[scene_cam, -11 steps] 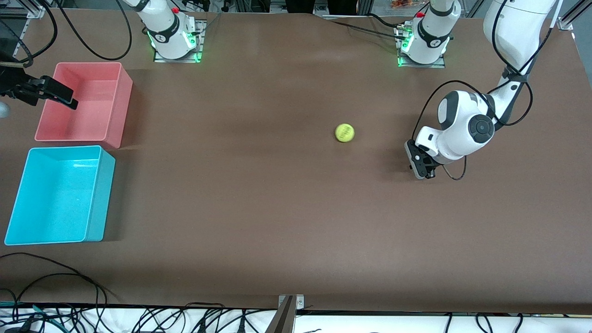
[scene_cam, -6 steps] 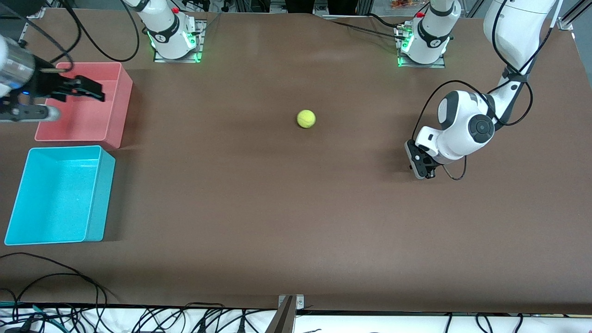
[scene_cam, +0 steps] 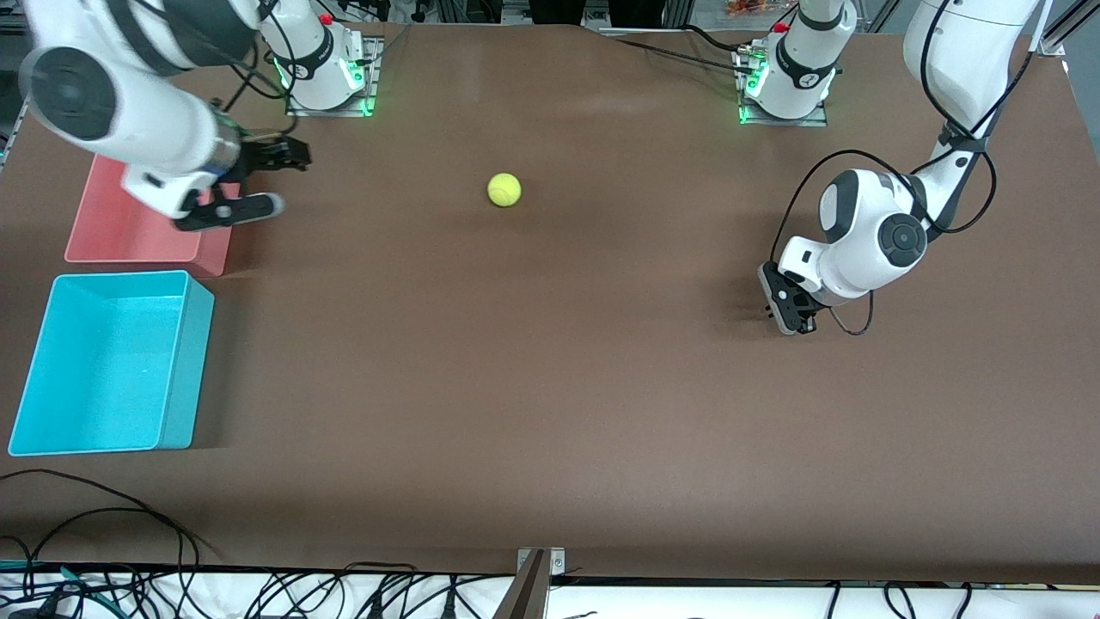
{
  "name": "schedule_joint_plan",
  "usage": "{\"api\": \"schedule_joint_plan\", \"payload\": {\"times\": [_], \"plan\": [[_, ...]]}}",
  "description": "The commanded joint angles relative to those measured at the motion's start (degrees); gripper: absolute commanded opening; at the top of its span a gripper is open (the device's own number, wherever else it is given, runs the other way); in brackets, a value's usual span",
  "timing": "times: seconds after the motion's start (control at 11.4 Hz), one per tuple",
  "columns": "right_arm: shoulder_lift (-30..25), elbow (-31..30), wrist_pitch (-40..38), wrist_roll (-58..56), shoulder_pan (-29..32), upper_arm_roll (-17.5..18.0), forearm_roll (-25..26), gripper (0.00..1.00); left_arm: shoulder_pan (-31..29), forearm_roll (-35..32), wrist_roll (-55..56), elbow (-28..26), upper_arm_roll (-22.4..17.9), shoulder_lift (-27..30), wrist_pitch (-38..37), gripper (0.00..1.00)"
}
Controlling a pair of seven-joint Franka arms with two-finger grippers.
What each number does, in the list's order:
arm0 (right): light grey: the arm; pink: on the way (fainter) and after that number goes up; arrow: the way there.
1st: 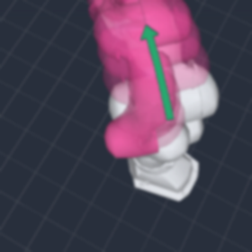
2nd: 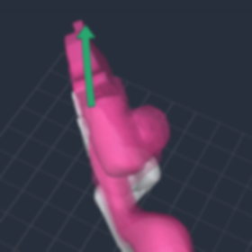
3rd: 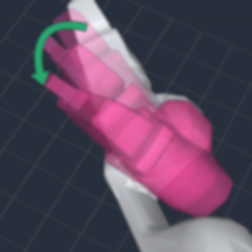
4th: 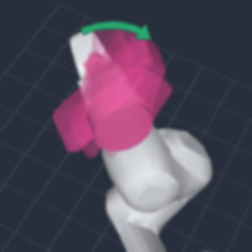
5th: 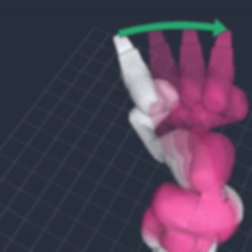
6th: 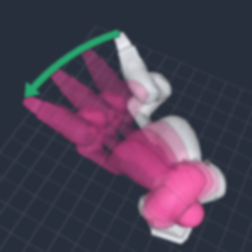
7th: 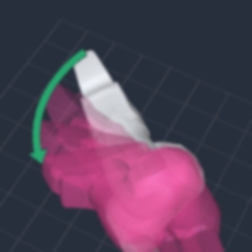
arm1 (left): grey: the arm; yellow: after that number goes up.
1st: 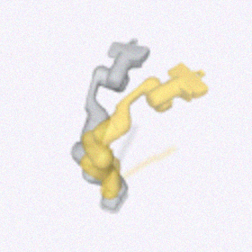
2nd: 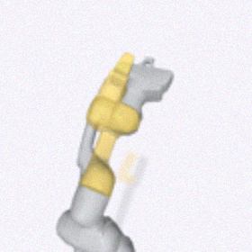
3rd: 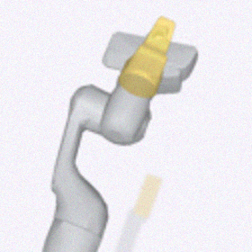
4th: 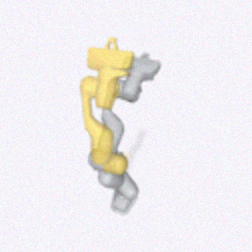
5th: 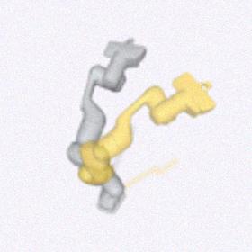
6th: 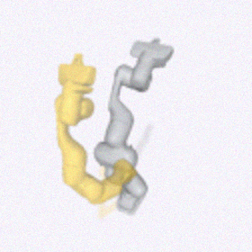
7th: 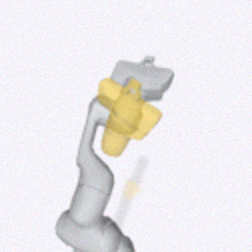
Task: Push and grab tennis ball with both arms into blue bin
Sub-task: 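Reach the right gripper over the rolling tennis ball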
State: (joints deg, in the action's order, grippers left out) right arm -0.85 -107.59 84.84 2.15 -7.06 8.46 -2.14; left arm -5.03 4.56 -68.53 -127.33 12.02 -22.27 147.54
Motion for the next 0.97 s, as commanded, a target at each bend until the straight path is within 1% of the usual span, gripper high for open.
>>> {"api": "schedule_joint_plan", "payload": {"times": [0.0,0.09,0.26,0.44,0.53,0.61,0.7,0.88], "plan": [[-6.42,-15.32,9.60,1.44,0.47,4.97,-2.86,1.00,-1.47,-1.31,0.07,-0.03,-0.07,0.74,-0.50,1.00],[-7.83,-19.37,13.29,3.45,0.47,6.90,-3.04,1.00,-1.56,-1.31,0.07,-0.03,-0.07,0.74,-0.50,1.00],[-7.76,-24.39,17.09,6.27,0.47,11.03,-3.04,1.00,-1.65,-1.22,0.68,-0.20,-0.07,0.74,-0.50,1.00],[-7.50,-30.45,22.26,8.56,0.47,13.94,-4.26,1.00,-2.70,-1.22,0.59,-0.47,-0.16,1.61,-1.72,1.00],[-7.41,-34.40,26.99,9.27,0.47,14.47,-6.62,1.00,-3.31,-1.22,0.59,-0.47,-0.25,1.88,-2.51,1.00],[-7.32,-38.44,33.30,9.36,0.47,17.09,-8.73,1.00,-3.49,-1.22,0.59,-0.47,-1.20,1.97,-2.61,1.00],[-6.62,-41.44,37.98,9.71,0.47,18.77,-9.45,1.00,-3.49,-1.22,0.59,-0.47,-2.26,2.14,-2.61,1.00],[-3.55,-43.75,42.23,11.11,0.47,20.45,-10.15,1.00,-4.45,-1.22,0.59,-0.47,-2.97,3.72,-2.61,1.00]]}}
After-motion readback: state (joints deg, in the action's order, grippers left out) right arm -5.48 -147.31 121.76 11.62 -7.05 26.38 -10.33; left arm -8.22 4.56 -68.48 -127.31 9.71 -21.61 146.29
